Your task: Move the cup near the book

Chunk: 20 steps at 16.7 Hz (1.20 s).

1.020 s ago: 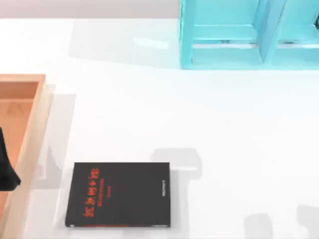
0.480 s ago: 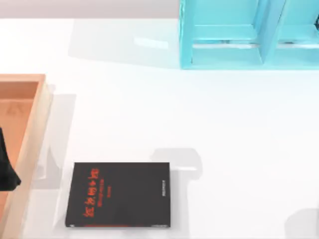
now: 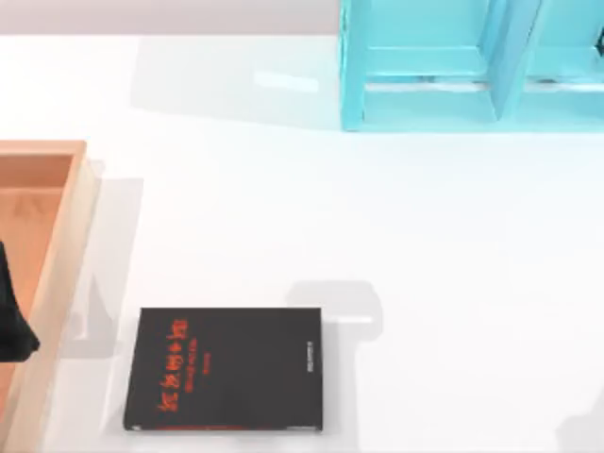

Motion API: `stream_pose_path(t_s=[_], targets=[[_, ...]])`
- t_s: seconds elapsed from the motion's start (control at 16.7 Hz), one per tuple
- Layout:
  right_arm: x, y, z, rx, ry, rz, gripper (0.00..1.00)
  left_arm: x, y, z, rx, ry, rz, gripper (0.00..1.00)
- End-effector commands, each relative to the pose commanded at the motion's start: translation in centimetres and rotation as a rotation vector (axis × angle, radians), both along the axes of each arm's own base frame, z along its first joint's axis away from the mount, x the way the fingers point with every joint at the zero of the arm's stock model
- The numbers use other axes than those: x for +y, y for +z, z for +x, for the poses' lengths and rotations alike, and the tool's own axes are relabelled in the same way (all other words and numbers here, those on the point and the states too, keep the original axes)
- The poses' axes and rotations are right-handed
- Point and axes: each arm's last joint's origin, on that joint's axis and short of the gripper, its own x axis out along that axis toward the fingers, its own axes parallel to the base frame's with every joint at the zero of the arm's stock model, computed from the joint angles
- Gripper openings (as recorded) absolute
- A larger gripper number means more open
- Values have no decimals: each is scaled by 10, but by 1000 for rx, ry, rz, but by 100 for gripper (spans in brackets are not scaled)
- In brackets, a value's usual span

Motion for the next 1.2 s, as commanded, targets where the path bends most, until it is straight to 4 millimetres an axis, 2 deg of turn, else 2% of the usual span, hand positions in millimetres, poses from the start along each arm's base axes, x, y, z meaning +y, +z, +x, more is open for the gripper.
stream_pose_path(t_s=[0.24, 0.36, 0.72, 0.84, 1.14, 1.2], targets=[[1, -1, 0, -1, 3, -1, 100, 0, 0, 0, 0, 0, 0, 100], [0, -11, 1, 3, 0, 2, 100, 0, 0, 0, 0, 0, 0, 100], [-3, -77, 4, -10, -1, -8, 100, 0, 0, 0, 0, 0, 0, 100], [-1, -94, 2, -4, 0, -3, 100, 0, 0, 0, 0, 0, 0, 100], [0, -100, 0, 0, 0, 0, 100, 0, 0, 0, 0, 0, 0, 100], [0, -100, 0, 0, 0, 0, 92, 0, 0, 0, 0, 0, 0, 100]])
